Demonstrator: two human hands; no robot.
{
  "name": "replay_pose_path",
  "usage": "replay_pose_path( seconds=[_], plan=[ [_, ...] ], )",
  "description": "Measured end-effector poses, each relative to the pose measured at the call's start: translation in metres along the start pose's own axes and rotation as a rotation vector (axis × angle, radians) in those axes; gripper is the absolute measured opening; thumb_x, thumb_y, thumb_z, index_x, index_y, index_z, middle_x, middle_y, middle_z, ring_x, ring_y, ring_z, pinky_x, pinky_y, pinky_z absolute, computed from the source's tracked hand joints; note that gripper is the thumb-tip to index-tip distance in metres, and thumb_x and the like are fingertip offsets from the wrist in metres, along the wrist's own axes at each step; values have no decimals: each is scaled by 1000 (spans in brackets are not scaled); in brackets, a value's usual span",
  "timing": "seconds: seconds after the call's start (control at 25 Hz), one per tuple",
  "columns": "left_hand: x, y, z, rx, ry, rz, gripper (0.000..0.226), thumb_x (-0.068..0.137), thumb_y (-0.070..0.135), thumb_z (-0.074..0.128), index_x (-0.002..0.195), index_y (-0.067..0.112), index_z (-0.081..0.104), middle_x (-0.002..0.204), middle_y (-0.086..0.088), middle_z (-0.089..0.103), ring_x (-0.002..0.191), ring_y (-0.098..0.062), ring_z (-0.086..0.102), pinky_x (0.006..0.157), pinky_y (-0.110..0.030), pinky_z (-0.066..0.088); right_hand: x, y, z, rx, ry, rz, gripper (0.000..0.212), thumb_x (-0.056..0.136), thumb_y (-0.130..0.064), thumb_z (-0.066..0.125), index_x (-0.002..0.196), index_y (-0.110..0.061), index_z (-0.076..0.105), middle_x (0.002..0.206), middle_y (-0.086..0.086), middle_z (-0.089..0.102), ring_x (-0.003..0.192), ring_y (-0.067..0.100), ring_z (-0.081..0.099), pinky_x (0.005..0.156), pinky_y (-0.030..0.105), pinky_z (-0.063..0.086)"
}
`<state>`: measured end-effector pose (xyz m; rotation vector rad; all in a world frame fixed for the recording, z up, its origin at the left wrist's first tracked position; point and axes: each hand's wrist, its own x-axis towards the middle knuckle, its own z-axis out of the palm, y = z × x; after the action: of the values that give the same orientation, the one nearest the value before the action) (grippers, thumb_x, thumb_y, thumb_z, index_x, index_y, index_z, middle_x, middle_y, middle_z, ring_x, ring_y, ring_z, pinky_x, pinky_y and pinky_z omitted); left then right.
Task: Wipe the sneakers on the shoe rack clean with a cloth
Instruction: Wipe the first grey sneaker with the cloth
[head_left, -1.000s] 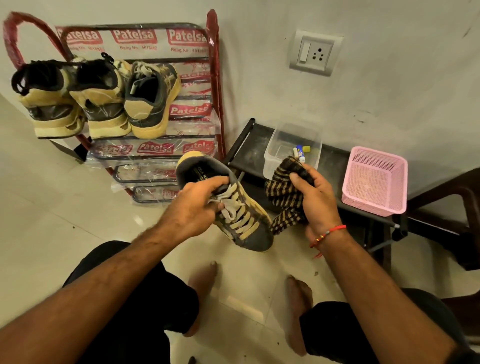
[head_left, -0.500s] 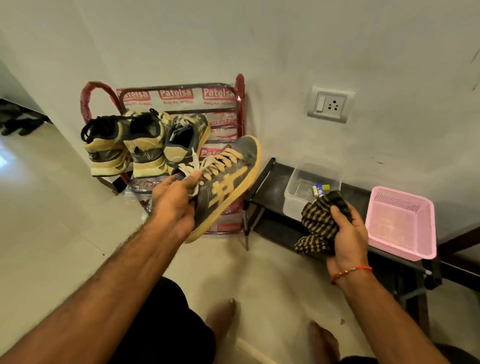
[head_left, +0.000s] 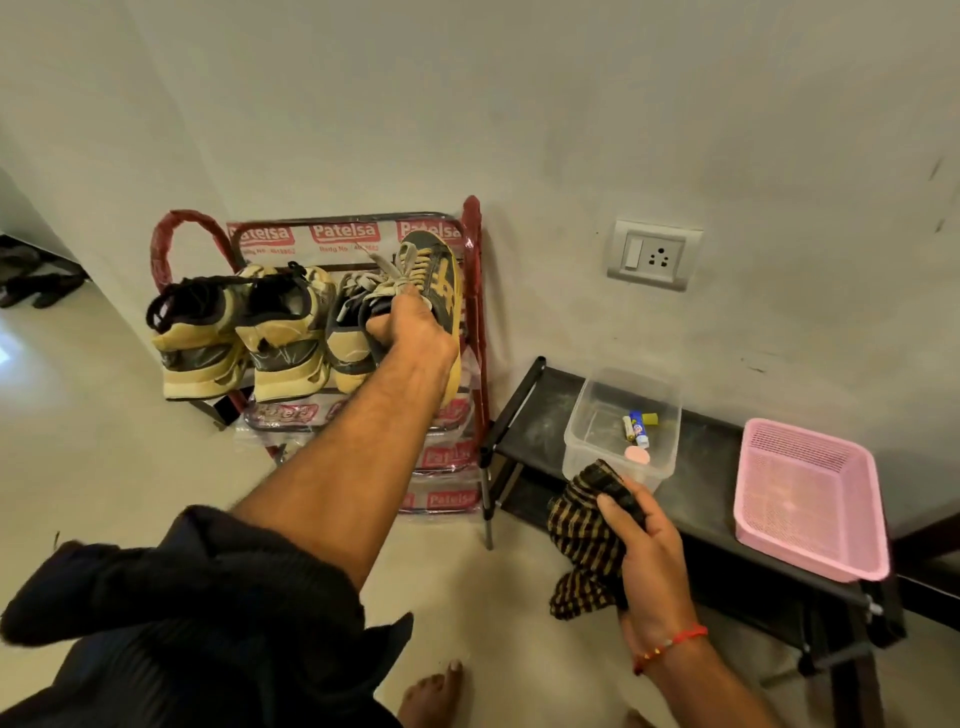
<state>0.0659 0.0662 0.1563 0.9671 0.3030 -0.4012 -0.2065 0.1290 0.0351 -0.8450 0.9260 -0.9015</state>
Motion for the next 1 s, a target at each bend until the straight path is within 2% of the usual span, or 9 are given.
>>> replay_pose_path(
  seconds=[0.2,0.36,0.4,0.44,0.52,0.6,0.76,0.88,1.0],
  plan=[
    [37,-23,36,252,18,12,18,88,19,64,95,19,47,89,-2,51,78,-20,53,74,-32,48,1,1,2,-15,-6,-16,28,95,-7,60,110,-27,73,108,4,76,102,22,72,75,35,57],
    [23,-13,42,386,-263,-158,18,103,4,49,87,11,42,77,-2,37,73,-17,46,38,-14,39,4,4,1,-9,-10,-3,28,95,-7,60,113,-24,72,109,6,76,103,24,72,75,35,57],
    [20,-5,42,513,-309,-199,27,104,1,44,80,11,38,75,-3,35,67,-17,42,39,-9,39,5,5,0,-12,-15,-2,28,95,-7,60,114,-23,72,109,6,76,102,24,72,73,33,57],
    [16,4,39,678,-292,-132,32,103,0,46,76,13,36,76,-4,38,65,-15,42,51,-11,48,5,5,1,-15,-19,-4,28,95,-6,60,114,-22,72,108,5,76,100,22,72,71,31,58],
    [22,22,33,811,-387,-106,21,101,13,54,82,8,47,90,-12,56,77,-22,57,73,-35,58,5,6,1,-23,-26,-13,27,95,-5,60,112,-22,72,105,3,77,96,19,73,67,27,58],
    [28,47,26,1020,-481,-44,32,105,33,51,95,3,60,101,-17,68,88,-28,69,64,-36,59,5,6,3,-41,-29,-24,27,95,-5,60,112,-23,72,107,3,76,101,21,72,74,32,57],
    [56,94,1,1667,-452,510,41,106,32,49,99,-1,71,82,-12,73,67,-21,70,58,-29,54,2,9,1,-76,-29,-23,29,95,-8,61,112,-27,73,111,4,74,110,26,68,95,49,55],
    [76,89,-17,2001,-595,504,43,107,37,47,97,5,73,85,-6,72,79,-20,67,72,-32,49,0,12,3,-88,-43,-28,29,95,-8,60,111,-29,73,111,2,74,110,25,67,92,46,56],
    [88,76,-22,1997,-628,487,48,106,47,45,89,9,70,90,-7,69,89,-24,64,82,-36,46,-1,15,4,-97,-64,-23,28,96,-8,59,116,-24,71,109,0,75,107,22,69,84,39,57]
  ],
)
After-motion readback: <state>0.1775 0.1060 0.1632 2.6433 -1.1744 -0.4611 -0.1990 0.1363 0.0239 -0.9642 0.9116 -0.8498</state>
